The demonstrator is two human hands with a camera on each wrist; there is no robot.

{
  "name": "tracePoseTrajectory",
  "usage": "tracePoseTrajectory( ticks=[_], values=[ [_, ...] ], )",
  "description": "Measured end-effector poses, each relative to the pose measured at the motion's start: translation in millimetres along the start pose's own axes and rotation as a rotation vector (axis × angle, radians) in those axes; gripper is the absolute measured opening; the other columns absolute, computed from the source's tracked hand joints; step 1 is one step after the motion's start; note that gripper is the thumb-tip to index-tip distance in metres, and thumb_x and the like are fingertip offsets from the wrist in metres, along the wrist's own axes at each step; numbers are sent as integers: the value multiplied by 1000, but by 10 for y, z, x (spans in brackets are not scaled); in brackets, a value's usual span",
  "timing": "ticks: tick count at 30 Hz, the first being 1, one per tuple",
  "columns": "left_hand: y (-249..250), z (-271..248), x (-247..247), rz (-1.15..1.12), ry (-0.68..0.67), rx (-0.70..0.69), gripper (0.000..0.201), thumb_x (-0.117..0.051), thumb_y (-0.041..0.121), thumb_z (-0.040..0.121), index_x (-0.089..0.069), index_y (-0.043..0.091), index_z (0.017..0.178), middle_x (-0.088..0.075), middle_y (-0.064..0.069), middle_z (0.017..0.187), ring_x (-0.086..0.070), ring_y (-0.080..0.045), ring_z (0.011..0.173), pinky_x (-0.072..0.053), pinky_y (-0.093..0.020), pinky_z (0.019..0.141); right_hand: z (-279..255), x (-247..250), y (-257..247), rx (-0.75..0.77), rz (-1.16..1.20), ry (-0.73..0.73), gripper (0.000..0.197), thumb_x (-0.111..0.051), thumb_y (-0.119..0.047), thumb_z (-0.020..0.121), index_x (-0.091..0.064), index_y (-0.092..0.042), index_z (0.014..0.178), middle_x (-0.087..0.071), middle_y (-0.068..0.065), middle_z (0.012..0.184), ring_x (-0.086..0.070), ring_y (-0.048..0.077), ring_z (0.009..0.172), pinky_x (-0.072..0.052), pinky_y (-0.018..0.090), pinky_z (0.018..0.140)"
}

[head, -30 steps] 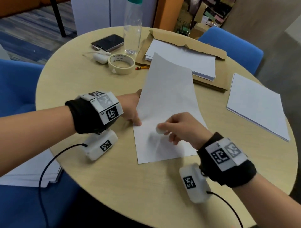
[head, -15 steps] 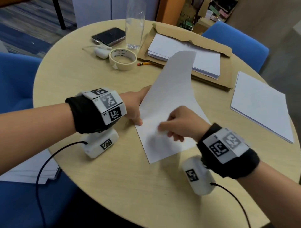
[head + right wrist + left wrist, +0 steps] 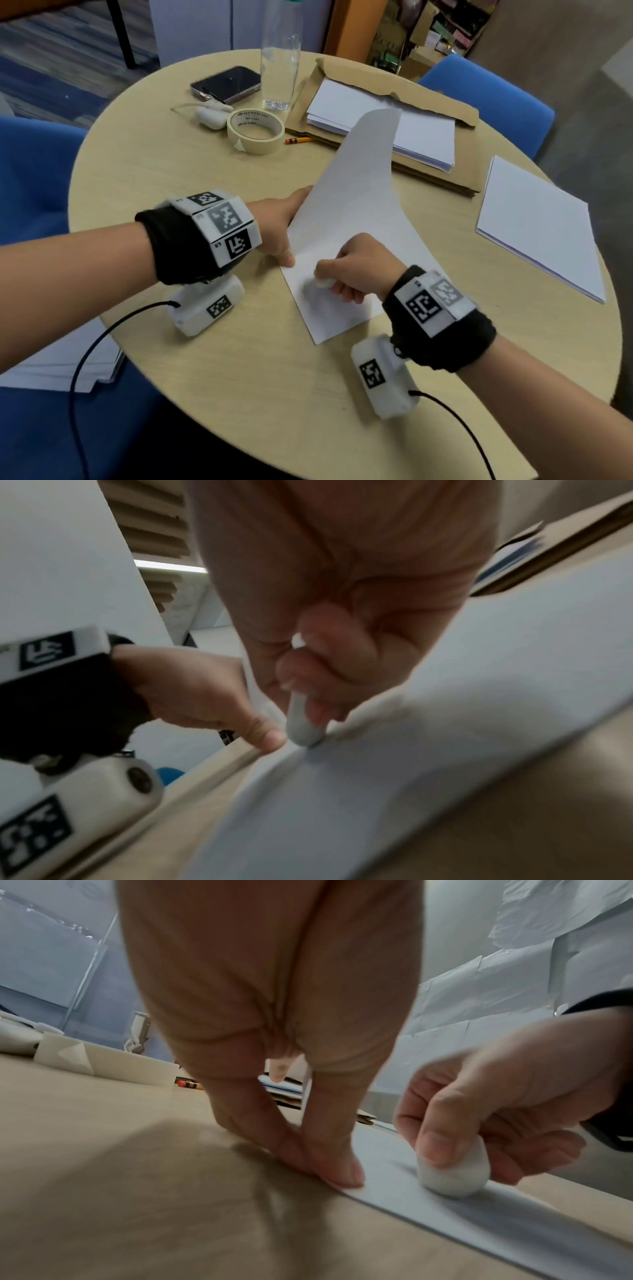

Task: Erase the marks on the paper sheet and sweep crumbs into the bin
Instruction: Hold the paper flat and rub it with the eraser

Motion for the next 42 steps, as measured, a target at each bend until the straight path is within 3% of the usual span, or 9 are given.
tracePoseTrajectory(
  ticks=[6,10,12,15,18,22,30,37,42],
  values=[
    [33,-4,23,-3,5,22,94,-78,15,73,-19,25,145,-49,-2,135,-47,-27,124,-38,-41,105,-139,389,393,-88,36,93,18,-64,-11,79,-60,-2,63,-57,4,49,-47,7,31,-38,15,36],
    [7,28,17,-175,11,76,51,-80,18,71,-58,9,115,-65,-6,113,-60,-27,105,-45,-42,100,-258,364,297,-39,1095,-10,16,-51,-18,88,-56,-6,77,-63,9,70,-61,14,53,-51,18,49],
    [50,32,22,-312,-8,21,43,-80,13,70,-64,9,110,-70,-5,105,-64,-25,101,-48,-41,98,-320,238,198,20,1328,-196,16,-50,-23,81,-54,-12,70,-70,9,82,-69,19,71,-55,24,64],
    [123,-19,127,-533,-24,-61,35,-72,-4,76,-63,3,109,-70,-6,96,-66,-18,86,-58,-23,77,-303,109,263,-31,1105,-163,19,-45,-20,88,-54,-15,72,-68,9,88,-66,21,80,-48,29,73],
    [116,-100,329,-636,4,-111,34,-64,-10,79,-60,-4,112,-68,-13,103,-65,-18,84,-56,-12,64,-248,321,547,-184,1027,347,15,-53,-20,87,-54,-16,73,-55,4,78,-52,17,67,-35,25,59],
    [109,-168,597,-681,105,-219,37,-62,-9,81,-59,2,116,-66,-9,109,-64,-8,87,-53,-10,65,-315,744,717,-111,982,703,11,-54,-22,86,-54,-17,76,-48,-7,87,-45,14,92,-39,29,76],
    [309,-196,981,-799,152,-270,17,-54,0,89,-65,11,96,-71,4,91,-68,-5,77,-57,-14,68,-272,1112,436,338,926,630,10,-55,-10,89,-63,-6,84,-62,-3,84,-57,10,85,-42,31,87],
    [350,-94,1085,-873,505,-232,11,-58,11,91,-66,6,94,-67,-7,90,-64,-16,75,-55,-31,76,-95,1103,326,358,729,698,11,-71,-11,79,-67,-2,82,-64,7,78,-59,13,71,-47,19,69],
    [268,-17,1066,-815,656,-200,5,-60,11,90,-65,9,92,-64,2,75,-60,2,49,-51,-14,52,-4,1024,308,335,552,694,9,-76,-20,75,-68,-15,74,-67,3,81,-61,16,80,-46,24,76]
  ],
)
Point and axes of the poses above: each hand's wrist, its own z-axis towards the middle knuckle, its own x-axis out of the back of the hand, y = z × x, the point moved 1 cm from there along z, towards the middle knuckle
